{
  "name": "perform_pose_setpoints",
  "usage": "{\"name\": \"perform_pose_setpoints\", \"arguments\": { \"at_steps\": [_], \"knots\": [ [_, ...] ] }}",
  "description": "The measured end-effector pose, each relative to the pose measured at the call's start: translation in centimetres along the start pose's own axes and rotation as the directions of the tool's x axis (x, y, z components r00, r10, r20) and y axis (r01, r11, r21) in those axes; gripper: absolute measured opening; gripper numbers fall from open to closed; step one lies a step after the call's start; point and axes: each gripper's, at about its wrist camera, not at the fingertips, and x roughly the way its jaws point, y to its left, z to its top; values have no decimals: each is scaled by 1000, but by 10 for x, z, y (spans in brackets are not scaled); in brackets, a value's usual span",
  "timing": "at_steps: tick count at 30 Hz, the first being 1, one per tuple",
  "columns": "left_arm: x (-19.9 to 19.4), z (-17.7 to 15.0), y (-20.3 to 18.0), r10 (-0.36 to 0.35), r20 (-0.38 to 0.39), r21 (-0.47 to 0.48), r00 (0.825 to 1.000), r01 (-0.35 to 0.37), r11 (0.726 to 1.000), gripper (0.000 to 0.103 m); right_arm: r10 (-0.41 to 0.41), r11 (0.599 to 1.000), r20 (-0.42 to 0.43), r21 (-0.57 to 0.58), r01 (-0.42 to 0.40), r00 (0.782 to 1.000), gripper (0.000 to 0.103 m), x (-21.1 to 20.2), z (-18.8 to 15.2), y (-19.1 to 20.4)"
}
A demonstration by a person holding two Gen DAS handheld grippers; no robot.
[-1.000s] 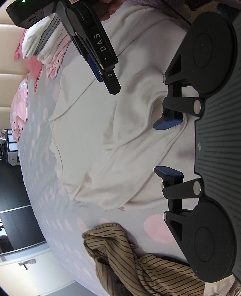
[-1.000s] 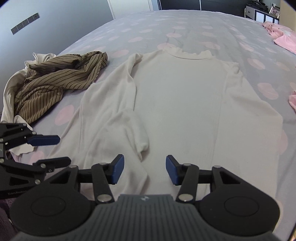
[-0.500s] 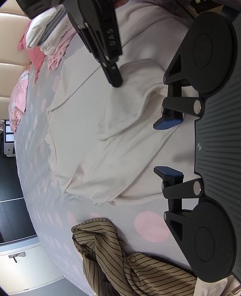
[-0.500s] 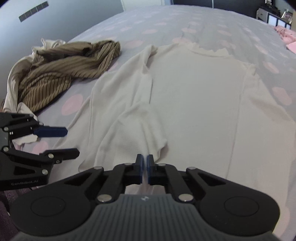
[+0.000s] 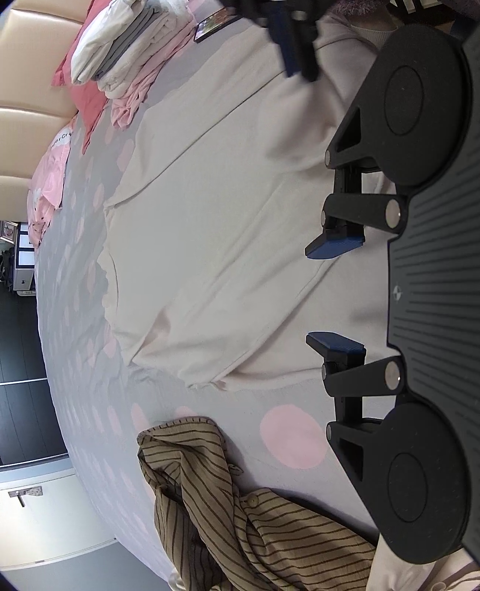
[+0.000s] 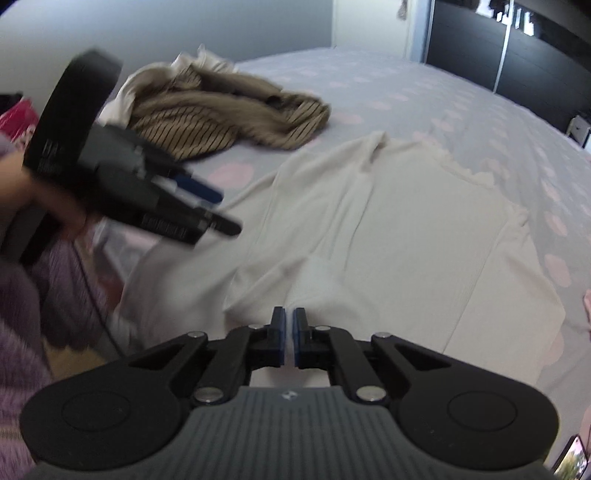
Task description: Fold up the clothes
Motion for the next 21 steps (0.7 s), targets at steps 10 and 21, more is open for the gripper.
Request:
{"name": "perform_pose_setpoints", "arguments": {
  "at_steps": [10, 21],
  "knots": [
    [-8, 1, -19, -59, 26, 52, 998, 57, 997, 41, 79, 997, -97, 2, -79, 992, 15, 7, -20, 4],
    [-15, 10, -50, -292, 66, 50, 954, 289, 956, 49, -75, 981, 4, 181, 73, 997, 42, 0, -10, -39]
  ]
}}
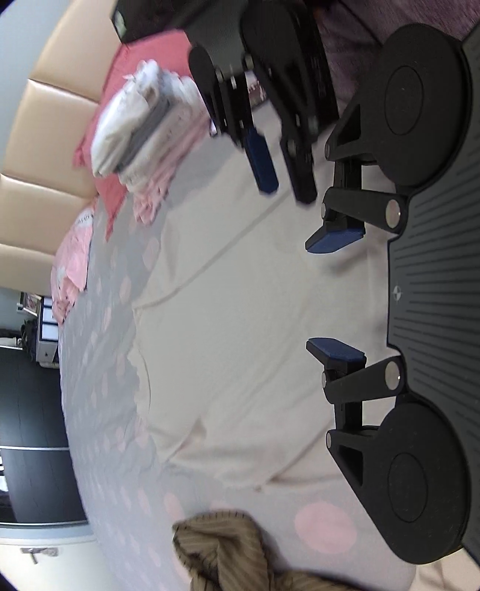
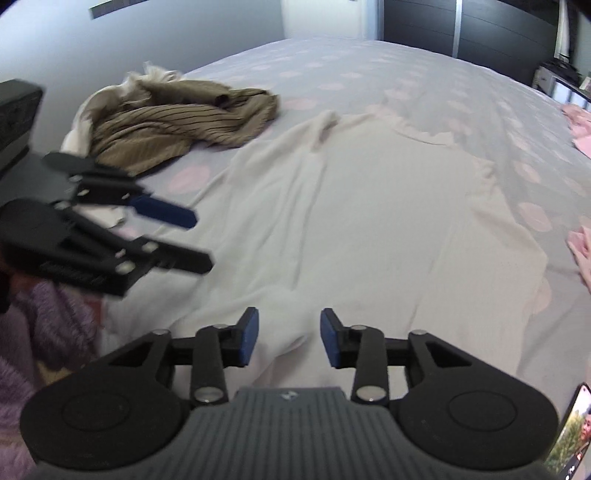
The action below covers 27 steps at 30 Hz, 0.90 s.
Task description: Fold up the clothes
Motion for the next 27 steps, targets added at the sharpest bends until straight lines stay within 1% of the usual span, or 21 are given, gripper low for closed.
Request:
{"name": "perform_pose_setpoints", "arguments": {
  "at_steps": [3, 6, 8, 10, 12, 14, 15, 16, 18, 19, 21, 24, 25, 27],
  "knots": [
    [16, -1, -7, -33, -52, 13, 998, 33, 999, 49, -43, 999, -29, 5, 44, 999, 42, 19, 4, -5],
    [34, -8, -14, -53, -125, 44, 991, 59, 997, 49, -40, 998, -50, 35, 42, 998, 43, 37, 4, -13],
    [42, -15, -20, -81, -164, 64, 983, 93, 994, 48, -13, 998, -59, 64, 16, 998, 43, 45, 3, -18],
    [46, -20, -26, -123, -192, 87, 974, 142, 986, 47, 26, 995, -68, 95, -20, 997, 44, 52, 1, -22],
    [48, -24, -32, -156, -221, 110, 963, 184, 977, 47, 71, 990, -92, 125, -59, 993, 44, 56, -1, -22],
    [48, -29, -37, -180, -249, 138, 952, 219, 966, 47, 91, 990, -126, 120, -76, 988, 40, 56, -3, -17],
    [47, -31, -39, -191, -261, 148, 946, 235, 961, 47, 91, 991, -147, 106, -76, 985, 34, 54, -4, -13],
    [46, -33, -40, -205, -273, 155, 940, 253, 955, 47, 91, 993, -168, 91, -77, 982, 24, 52, -5, -9],
    [43, -38, -40, -244, -299, 151, 923, 298, 943, 47, 103, 994, -202, 65, -91, 974, 18, 47, -9, -2],
    [42, -40, -40, -257, -312, 147, 915, 313, 938, 47, 110, 993, -217, 54, -101, 970, 17, 44, -11, 1],
    [39, -45, -39, -262, -335, 147, 905, 325, 934, 47, 120, 993, -249, 28, -116, 961, 17, 39, -17, 9],
    [33, -50, -34, -248, -370, 141, 895, 318, 937, 47, 123, 991, -303, -9, -131, 945, 17, 31, -28, 18],
    [31, -52, -32, -243, -379, 138, 893, 314, 939, 47, 131, 989, -324, -14, -144, 937, 17, 30, -32, 21],
    [24, -50, -26, -221, -389, 132, 894, 292, 947, 47, 155, 984, -368, -23, -176, 917, 18, 28, -41, 26]
  ]
}}
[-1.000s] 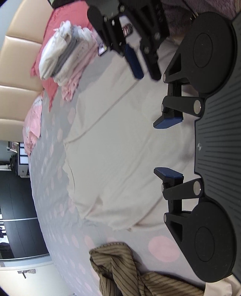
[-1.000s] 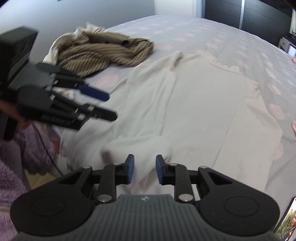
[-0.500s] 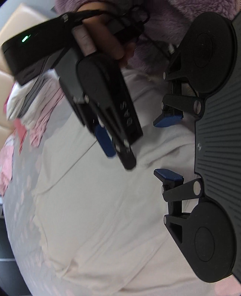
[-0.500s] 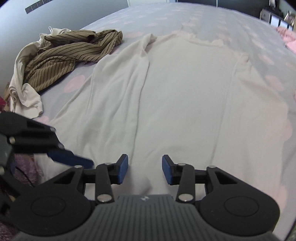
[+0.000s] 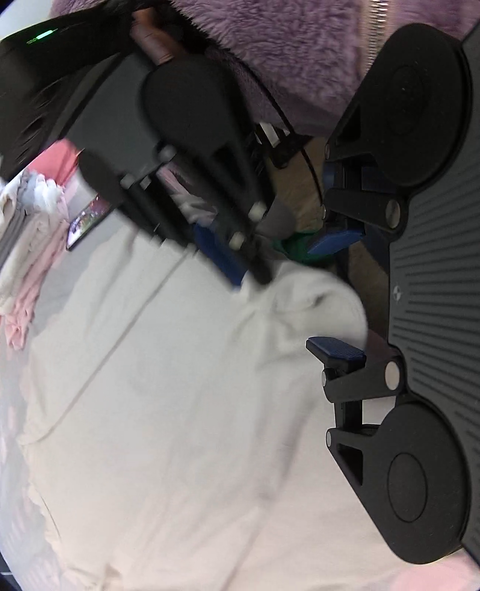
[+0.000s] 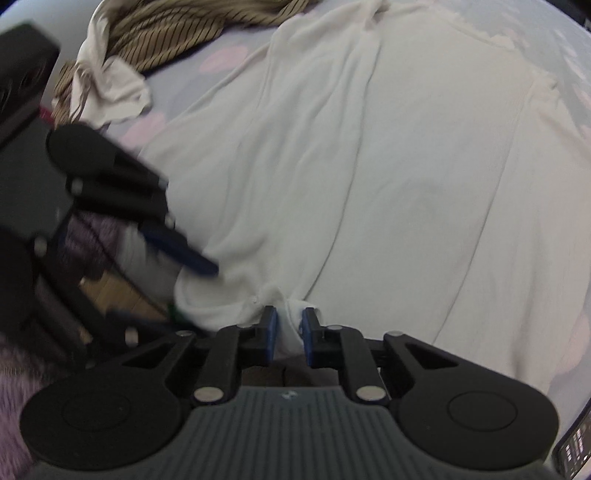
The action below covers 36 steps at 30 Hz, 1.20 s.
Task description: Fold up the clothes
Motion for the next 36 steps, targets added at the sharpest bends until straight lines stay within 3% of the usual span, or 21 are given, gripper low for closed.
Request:
{"name": "perform_pose_setpoints", "arguments": {
  "at_steps": [5, 10, 15, 18, 21, 25, 29, 33, 36],
  "knots": [
    [-32, 0, 19, 89, 9, -46, 996, -89, 995, 48, 80, 991, -121, -97, -92, 989, 26, 11, -18, 25],
    [-76, -5, 51, 217, 68, -100, 974, -210, 973, 48, 58, 992, -71, -104, -66, 996, 31, -2, -14, 24],
    [-97, 1, 94, 329, 123, -188, 936, -303, 934, 48, 6, 998, 20, -64, -5, 1000, 32, -21, 6, 9],
    [-99, 8, 125, 403, 147, -225, 904, -366, 903, 48, -29, 999, 67, -42, 32, 997, 32, -29, 25, 0],
    [-92, 17, 156, 475, 148, -226, 868, -438, 870, 46, -50, 998, 95, -27, 53, 994, 34, -35, 48, -9],
    [-68, 29, 179, 539, 146, -155, 829, -519, 840, 42, -69, 997, 104, -37, 73, 992, 38, -34, 81, -13],
    [-52, 37, 195, 508, 180, -129, 843, -491, 861, 42, -80, 993, 99, -78, 88, 992, 45, -28, 112, -19],
    [-44, 44, 205, 511, 238, -116, 826, -498, 859, 42, -116, 986, 88, -109, 125, 989, 45, -12, 145, -32],
    [-41, 51, 213, 493, 276, -118, 825, -480, 869, 36, -113, 989, 90, -83, 121, 989, 45, 1, 168, -48]
  ]
}}
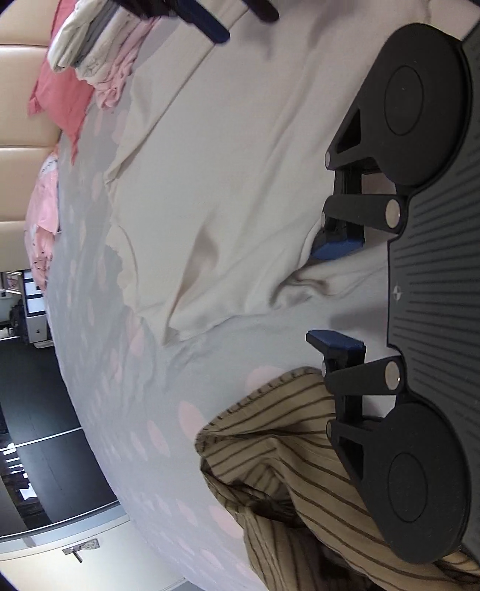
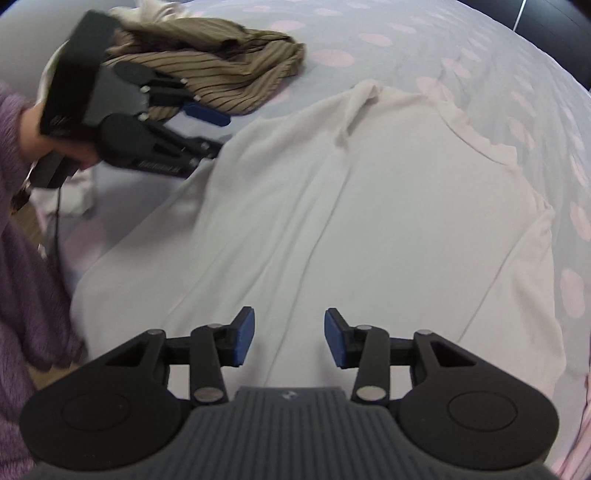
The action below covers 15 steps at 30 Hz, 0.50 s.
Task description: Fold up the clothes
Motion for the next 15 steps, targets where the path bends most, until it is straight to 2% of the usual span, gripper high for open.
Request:
{"name": "perform_pose_setpoints", "arguments": {
  "at_steps": [3, 5, 11, 15],
  "knots": [
    [5, 7, 5, 11, 17, -11, 1000, -11, 1000, 24, 8, 997, 28, 81, -10, 1000, 45, 17, 21, -20],
    [6, 11, 10, 29, 6, -31, 1000, -29, 999, 11, 5, 992, 74, 125, -14, 997, 45, 27, 38, -31],
    [5, 8, 25, 61, -27, -72, 998, -63, 995, 7, -18, 976, 235, 213, -33, 972, 44, 47, 92, -55],
    [11, 3, 27, 50, -53, -90, 997, -54, 994, 7, -43, 975, 293, 221, -24, 955, 45, 68, 132, -56]
  ]
}}
